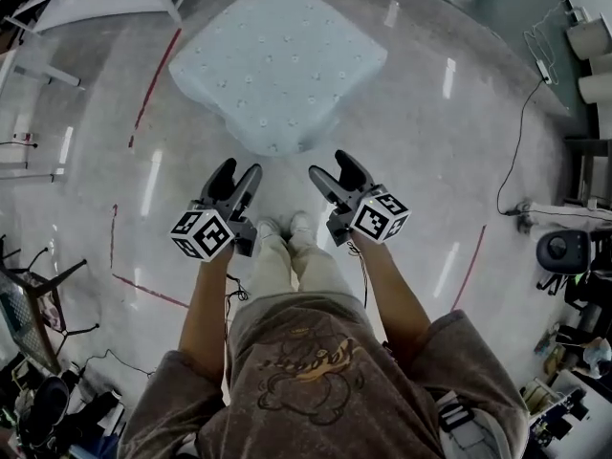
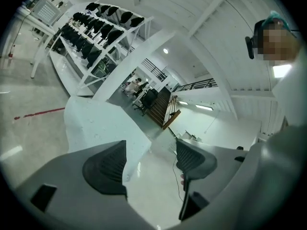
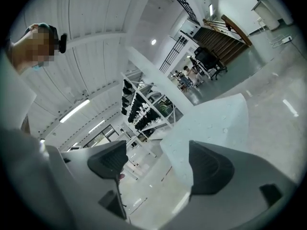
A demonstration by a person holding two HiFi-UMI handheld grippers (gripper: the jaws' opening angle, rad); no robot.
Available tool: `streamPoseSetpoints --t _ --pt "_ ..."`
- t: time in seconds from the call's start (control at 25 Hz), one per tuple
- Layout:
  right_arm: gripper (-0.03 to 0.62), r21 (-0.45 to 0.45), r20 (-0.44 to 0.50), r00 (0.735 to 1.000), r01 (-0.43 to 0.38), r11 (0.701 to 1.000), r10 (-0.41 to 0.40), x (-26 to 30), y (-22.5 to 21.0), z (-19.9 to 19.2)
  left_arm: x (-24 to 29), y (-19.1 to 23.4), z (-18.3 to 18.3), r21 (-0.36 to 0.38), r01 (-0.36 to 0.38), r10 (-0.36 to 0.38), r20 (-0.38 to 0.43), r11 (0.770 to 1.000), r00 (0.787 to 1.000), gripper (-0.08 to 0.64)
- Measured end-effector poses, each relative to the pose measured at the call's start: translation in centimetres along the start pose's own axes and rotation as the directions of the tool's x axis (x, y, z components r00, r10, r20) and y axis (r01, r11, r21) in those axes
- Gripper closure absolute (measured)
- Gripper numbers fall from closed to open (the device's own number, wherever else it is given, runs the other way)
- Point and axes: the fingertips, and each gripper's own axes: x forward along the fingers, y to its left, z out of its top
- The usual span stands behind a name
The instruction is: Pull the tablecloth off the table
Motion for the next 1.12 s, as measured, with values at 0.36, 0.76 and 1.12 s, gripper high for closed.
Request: streamPoseSetpoints --t 0.36,0.76,1.12 --pt "0.156 0.13 -0.004 1.0 0.025 0.991 -0.024 1.6 -6.2 -4.6 2.5 6.3 -5.3 -0.11 -0.011 0.006 -0.049 0.994 0.999 0.232" --pt "0.13 0.275 -0.03 0.999 0.02 0.961 -0.012 5.4 -12.9 -11.1 5.6 13.8 -10.8 -0.256 0.007 -0.031 -0.087 0.967 0.996 0.219" --pt "0.103 0.395 -0.007 0.999 0.05 0.917 -0.051 7.2 -17.7 -15.1 8.4 18.5 -15.1 -0.401 0.02 -0.046 -0.057 0.916 0.997 0.213"
